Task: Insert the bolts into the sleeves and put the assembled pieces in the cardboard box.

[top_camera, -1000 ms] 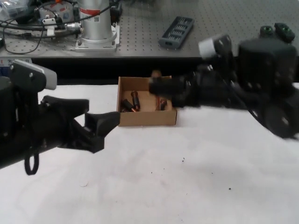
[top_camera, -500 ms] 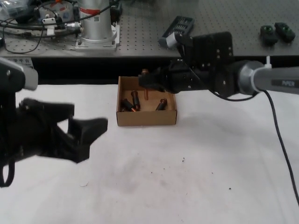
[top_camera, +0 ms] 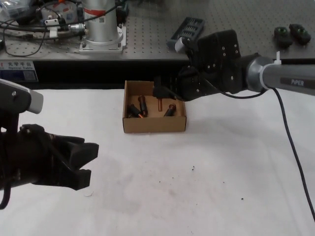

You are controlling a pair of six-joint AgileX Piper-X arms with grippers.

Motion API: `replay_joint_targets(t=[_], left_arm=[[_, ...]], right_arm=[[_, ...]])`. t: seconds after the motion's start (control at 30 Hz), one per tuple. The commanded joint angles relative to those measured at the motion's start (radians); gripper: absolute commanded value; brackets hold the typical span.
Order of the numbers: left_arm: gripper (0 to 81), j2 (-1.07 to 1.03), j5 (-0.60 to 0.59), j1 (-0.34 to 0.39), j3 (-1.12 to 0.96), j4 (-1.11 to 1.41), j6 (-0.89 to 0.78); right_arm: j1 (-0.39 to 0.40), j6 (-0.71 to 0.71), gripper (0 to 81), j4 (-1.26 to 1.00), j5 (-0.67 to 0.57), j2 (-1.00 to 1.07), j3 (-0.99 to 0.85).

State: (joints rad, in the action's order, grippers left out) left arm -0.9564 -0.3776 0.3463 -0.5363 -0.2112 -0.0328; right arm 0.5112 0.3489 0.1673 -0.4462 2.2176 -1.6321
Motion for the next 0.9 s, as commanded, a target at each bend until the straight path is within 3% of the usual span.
replay_joint_targets(t=[0.0, 0.1, 0.17, 0.37, 0.5, 0.67, 0.83, 0.87], left_arm=[[22.9, 0.022, 0.007, -0.004, -0.009, 0.003, -0.013], [22.9, 0.059, 0.007, -0.004, -0.009, 0.003, -0.074], [22.9, 0.088, 0.005, -0.004, -0.009, 0.003, -0.111], [23.1, 0.195, -0.114, -0.004, -0.009, 0.003, -0.211], [23.0, 0.262, -0.164, -0.004, -0.009, 0.003, -0.256], [18.5, 0.329, 0.009, -0.004, -0.009, 0.003, -0.093], [0.1, 0.402, 0.222, -0.004, -0.009, -0.004, 0.026], [0.5, 0.411, 0.241, -0.004, -0.009, -0.004, 0.026]], right_arm=[[0.003, 0.017, 12.5, -0.007, -0.024, -0.006, -0.018], [0.003, 0.017, 40.9, -0.011, -0.014, -0.006, -0.018], [0.003, 0.017, 50.6, -0.010, 0.015, -0.006, -0.018], [0.001, 0.089, 41.6, 0.027, -0.089, -0.038, -0.018], [0.010, 0.046, 22.2, 0.162, -0.118, -0.160, 0.017], [0.034, -0.128, 1.4, 0.185, -0.035, -0.404, 0.156], [0.033, -0.160, 4.5, 0.139, 0.050, -0.682, 0.403], [0.032, -0.169, 4.5, 0.131, 0.055, -0.736, 0.464]])
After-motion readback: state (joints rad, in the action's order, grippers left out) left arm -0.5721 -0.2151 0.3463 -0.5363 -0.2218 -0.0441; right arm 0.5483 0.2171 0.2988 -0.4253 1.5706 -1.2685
